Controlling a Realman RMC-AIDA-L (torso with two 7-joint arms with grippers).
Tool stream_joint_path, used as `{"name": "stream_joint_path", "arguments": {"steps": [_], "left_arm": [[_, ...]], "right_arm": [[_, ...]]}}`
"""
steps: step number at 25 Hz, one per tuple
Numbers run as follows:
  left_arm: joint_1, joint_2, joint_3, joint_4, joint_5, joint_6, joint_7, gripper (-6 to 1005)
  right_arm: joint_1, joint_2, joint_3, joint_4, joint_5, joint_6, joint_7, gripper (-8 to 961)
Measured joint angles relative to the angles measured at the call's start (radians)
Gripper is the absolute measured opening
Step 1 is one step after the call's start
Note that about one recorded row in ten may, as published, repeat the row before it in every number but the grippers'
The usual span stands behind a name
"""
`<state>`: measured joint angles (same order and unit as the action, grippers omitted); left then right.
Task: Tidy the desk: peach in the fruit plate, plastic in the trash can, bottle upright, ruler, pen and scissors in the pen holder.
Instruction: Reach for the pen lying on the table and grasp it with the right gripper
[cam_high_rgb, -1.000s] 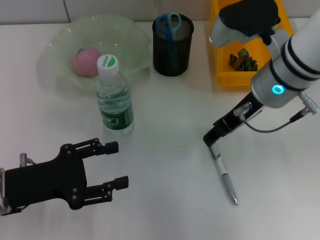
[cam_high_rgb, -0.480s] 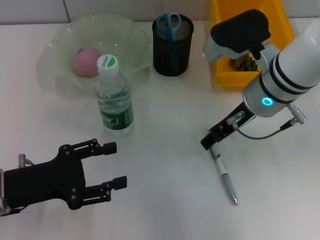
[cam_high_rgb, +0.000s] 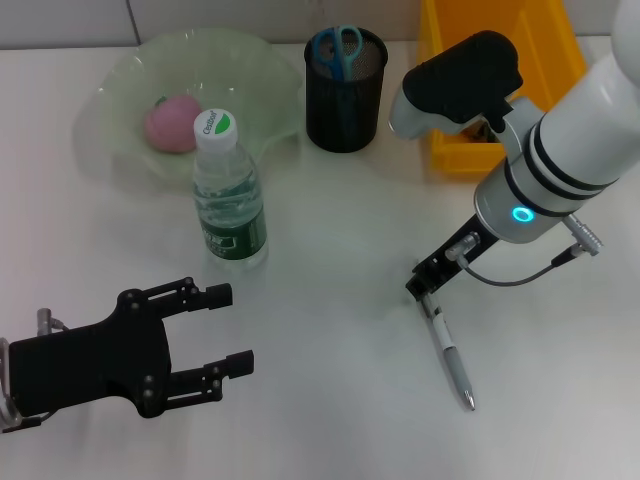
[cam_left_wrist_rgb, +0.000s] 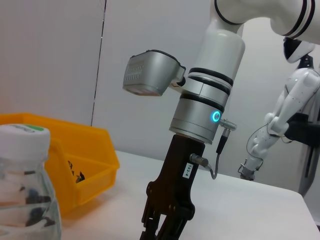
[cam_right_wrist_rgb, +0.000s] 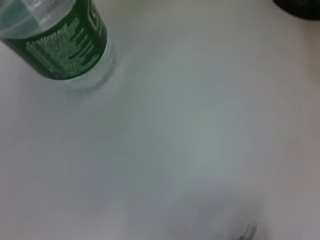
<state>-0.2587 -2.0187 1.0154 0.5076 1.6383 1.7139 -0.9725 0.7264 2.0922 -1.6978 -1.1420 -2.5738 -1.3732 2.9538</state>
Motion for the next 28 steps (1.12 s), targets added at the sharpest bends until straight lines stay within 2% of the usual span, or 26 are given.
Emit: {"name": "stream_joint_path", "arguments": {"steps": [6, 28], "left_arm": [[0.001, 0.0, 0.0, 0.0, 0.0, -0.002, 0.0, 742], [0.001, -0.005, 0.0, 0.0, 0.0, -0.01, 0.0, 742]], "right_arm": [[0.001, 0.0, -0.004, 0.002, -0.004, 0.005, 0.001, 365], [0.002, 0.0, -0.035, 0.006, 0.011, 0.024, 0.002, 341]]}}
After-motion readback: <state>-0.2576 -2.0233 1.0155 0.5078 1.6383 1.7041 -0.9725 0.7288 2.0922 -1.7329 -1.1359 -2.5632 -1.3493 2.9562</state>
